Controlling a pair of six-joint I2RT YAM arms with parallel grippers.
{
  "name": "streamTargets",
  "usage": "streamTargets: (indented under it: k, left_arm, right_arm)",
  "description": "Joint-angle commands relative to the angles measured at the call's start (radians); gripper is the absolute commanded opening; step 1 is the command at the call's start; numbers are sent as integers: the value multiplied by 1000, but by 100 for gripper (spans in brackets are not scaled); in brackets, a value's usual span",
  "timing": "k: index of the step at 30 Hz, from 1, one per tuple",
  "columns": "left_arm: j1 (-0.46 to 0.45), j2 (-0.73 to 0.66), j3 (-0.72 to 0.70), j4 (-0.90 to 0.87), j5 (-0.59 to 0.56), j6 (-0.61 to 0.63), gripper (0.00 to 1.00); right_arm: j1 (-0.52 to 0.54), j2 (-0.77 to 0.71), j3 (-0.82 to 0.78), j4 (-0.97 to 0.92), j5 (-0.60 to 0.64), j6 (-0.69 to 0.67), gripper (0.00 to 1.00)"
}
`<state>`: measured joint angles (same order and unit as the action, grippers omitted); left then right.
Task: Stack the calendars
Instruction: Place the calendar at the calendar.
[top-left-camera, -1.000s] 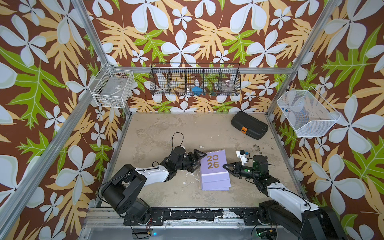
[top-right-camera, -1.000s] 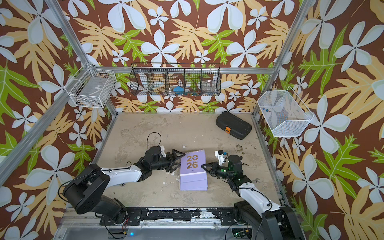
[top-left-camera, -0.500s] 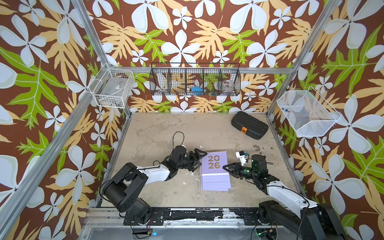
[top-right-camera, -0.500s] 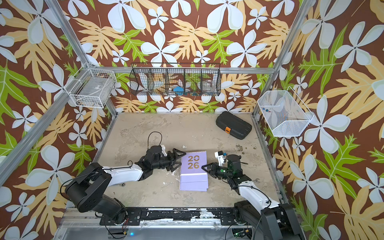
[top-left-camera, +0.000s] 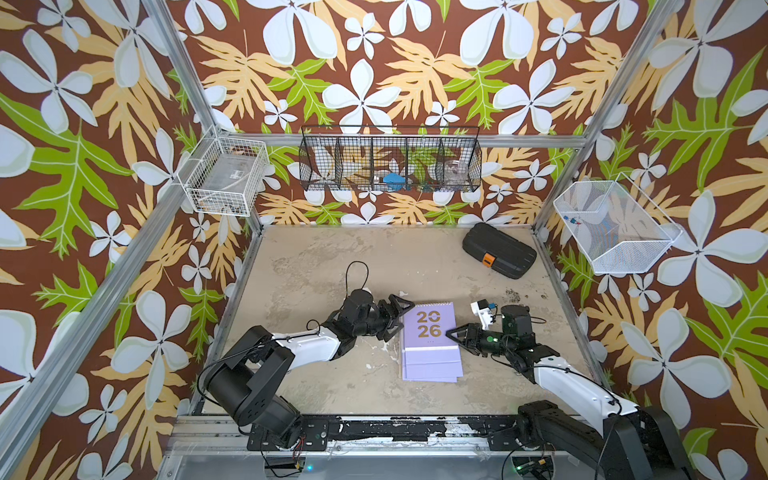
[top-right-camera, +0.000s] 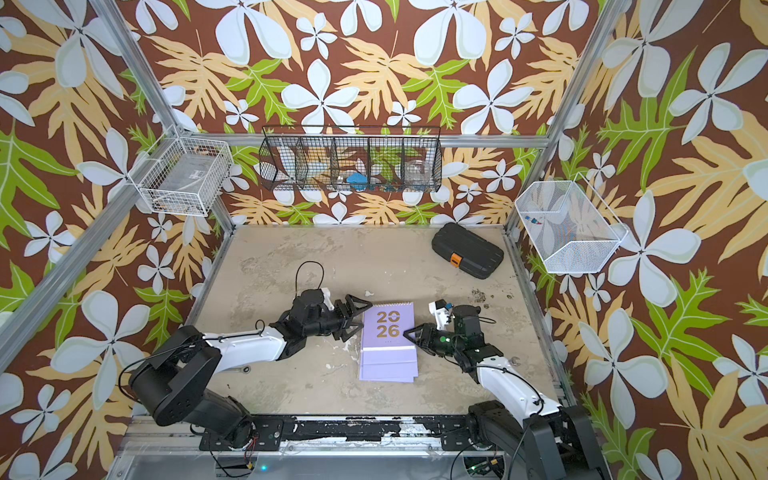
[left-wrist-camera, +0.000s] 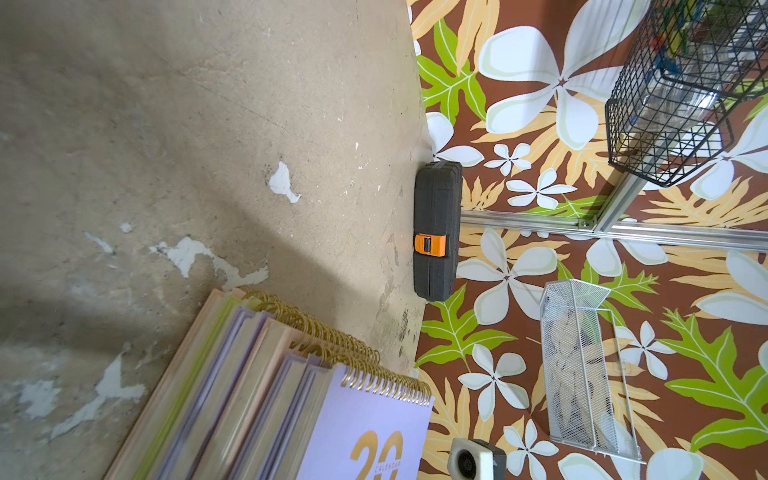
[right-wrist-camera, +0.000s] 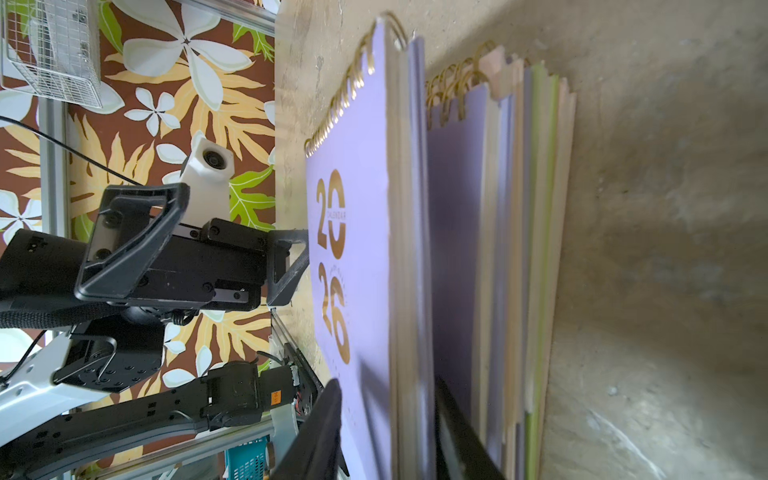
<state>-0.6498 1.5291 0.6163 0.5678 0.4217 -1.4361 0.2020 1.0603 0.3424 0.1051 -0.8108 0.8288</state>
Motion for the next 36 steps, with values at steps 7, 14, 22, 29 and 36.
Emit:
streamTargets:
  k: [7,14,22,29,36]
  left_arm:
    - [1,-26,8,-85,-58,45,93]
    - [1,-20,9,-79,-50,45,93]
    - [7,-26,3,-80,-50,47,93]
    - [15,-39,-3,-91,-50,52,93]
    - [25,-52,-4,-112,-50,63,93]
  right_arm:
    - [0,21,13,-5,-1,-28,34]
    - [1,32,14,11,-7,-21,32]
    - [2,50,14,18,-16,-18,29]
    - [2,52,62,-81,30,-71,47]
    - [2,74,98,-154,77,-96,63]
